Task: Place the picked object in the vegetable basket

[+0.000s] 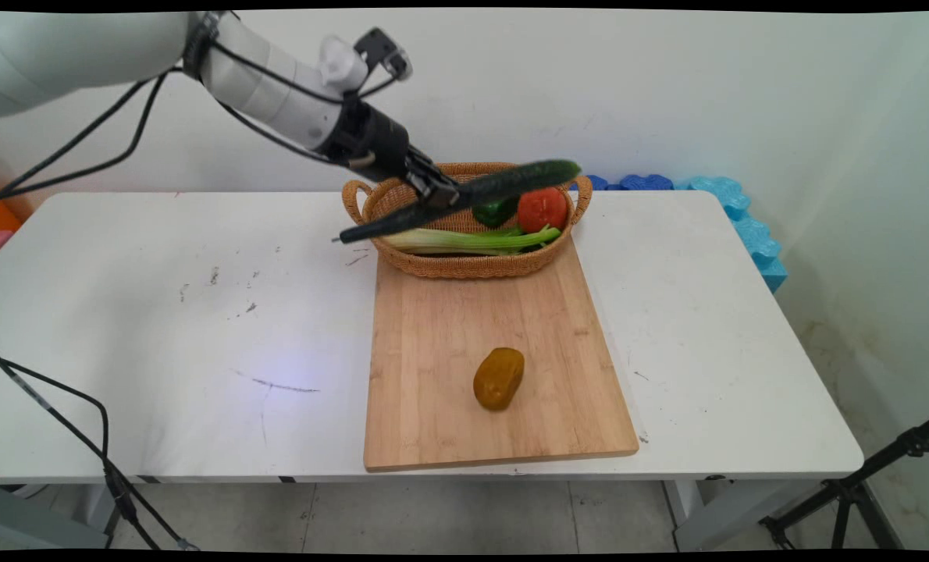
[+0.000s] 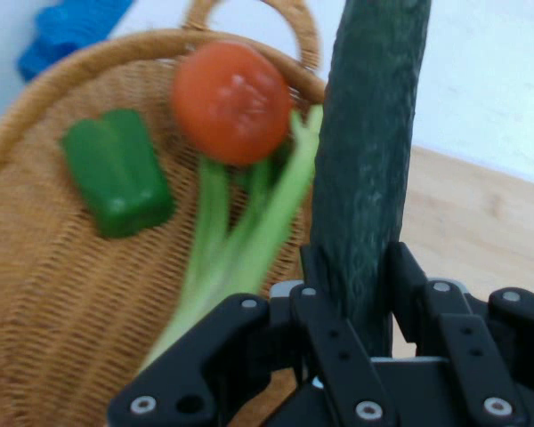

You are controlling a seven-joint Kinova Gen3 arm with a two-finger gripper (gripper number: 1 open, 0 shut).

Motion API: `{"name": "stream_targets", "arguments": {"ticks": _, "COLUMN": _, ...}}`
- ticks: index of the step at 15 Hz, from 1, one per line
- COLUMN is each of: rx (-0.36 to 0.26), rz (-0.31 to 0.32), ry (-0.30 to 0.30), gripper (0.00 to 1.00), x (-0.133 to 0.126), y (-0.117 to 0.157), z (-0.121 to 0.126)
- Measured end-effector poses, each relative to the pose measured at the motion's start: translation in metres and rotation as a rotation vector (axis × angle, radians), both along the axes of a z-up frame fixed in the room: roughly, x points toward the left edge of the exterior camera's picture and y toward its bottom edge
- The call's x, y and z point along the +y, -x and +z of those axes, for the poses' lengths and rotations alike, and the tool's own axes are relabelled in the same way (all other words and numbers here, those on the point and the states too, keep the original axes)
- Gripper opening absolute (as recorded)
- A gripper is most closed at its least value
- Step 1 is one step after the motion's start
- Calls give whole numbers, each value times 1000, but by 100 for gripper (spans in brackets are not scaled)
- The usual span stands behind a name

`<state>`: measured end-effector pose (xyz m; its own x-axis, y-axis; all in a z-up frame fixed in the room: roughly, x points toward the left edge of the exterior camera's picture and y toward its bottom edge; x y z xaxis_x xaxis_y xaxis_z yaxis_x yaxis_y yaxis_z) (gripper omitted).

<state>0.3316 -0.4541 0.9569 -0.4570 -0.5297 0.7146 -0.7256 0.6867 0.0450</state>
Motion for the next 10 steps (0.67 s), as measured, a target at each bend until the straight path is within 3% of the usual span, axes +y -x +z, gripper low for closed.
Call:
{"name": "stream_targets", "arguments": {"ticks": 5, "rx": -3, "rz": 99, "ry": -2, "gripper": 0, "x": -22, "y": -23, "z": 7}}
{"name": "stream_targets", "arguments": {"ticks": 10, "rx": -22, "rz": 166, "ry": -26, "gripper": 0, "x": -39, "y": -38, "z": -8}}
